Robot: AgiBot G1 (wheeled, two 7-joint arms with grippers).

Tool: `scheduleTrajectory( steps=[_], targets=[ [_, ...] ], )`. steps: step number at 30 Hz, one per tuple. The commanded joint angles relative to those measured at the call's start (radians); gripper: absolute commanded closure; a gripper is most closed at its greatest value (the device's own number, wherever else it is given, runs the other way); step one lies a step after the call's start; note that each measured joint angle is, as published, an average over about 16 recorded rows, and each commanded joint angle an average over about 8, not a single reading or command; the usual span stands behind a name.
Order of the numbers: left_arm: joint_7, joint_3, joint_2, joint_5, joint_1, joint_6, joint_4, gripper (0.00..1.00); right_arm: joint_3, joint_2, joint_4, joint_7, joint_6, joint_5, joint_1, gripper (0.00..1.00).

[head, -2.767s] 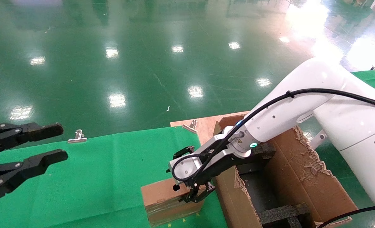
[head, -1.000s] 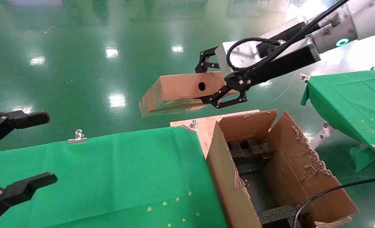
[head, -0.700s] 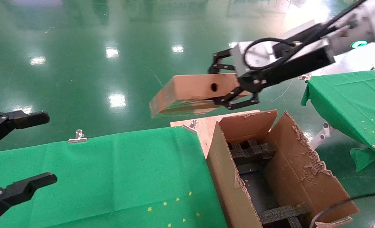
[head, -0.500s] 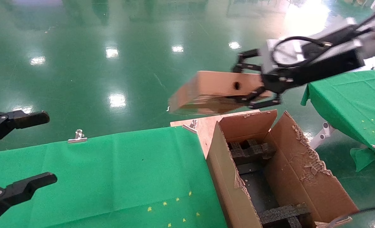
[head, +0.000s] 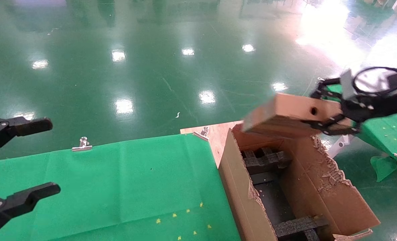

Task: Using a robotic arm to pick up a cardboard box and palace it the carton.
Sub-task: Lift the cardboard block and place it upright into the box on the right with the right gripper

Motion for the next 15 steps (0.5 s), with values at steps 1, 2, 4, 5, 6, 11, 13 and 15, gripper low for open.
scheduleTrajectory(
  steps=[1, 2, 4, 5, 6, 11, 13, 15],
  targets=[
    [0.0, 0.0, 0.0, 0.0, 0.0, 0.0, 0.0, 0.0, -0.03, 0.02, -0.011, -0.006, 0.001, -0.014, 0.014, 1.0],
    [0.0, 0.0, 0.0, 0.0, 0.0, 0.0, 0.0, 0.0, -0.042, 0.024, -0.02, -0.01, 0.001, -0.017, 0.018, 1.0],
    [0.0, 0.0, 0.0, 0.0, 0.0, 0.0, 0.0, 0.0, -0.064, 0.03, -0.039, -0.017, 0.002, -0.02, 0.021, 1.0],
    [0.0, 0.0, 0.0, 0.0, 0.0, 0.0, 0.0, 0.0, -0.073, 0.031, -0.048, -0.02, 0.002, -0.019, 0.021, 1.0],
    [0.0, 0.0, 0.0, 0.0, 0.0, 0.0, 0.0, 0.0, -0.08, 0.033, -0.055, -0.022, 0.003, -0.018, 0.022, 1.0],
    [0.0, 0.0, 0.0, 0.0, 0.0, 0.0, 0.0, 0.0, -0.11, 0.037, -0.088, -0.026, 0.004, -0.002, 0.021, 1.0],
    [0.0, 0.0, 0.0, 0.0, 0.0, 0.0, 0.0, 0.0, -0.114, 0.038, -0.092, -0.026, 0.004, 0.002, 0.021, 1.0],
    [0.0, 0.0, 0.0, 0.0, 0.0, 0.0, 0.0, 0.0, -0.114, 0.037, -0.093, -0.026, 0.005, 0.004, 0.02, 1.0]
  ],
)
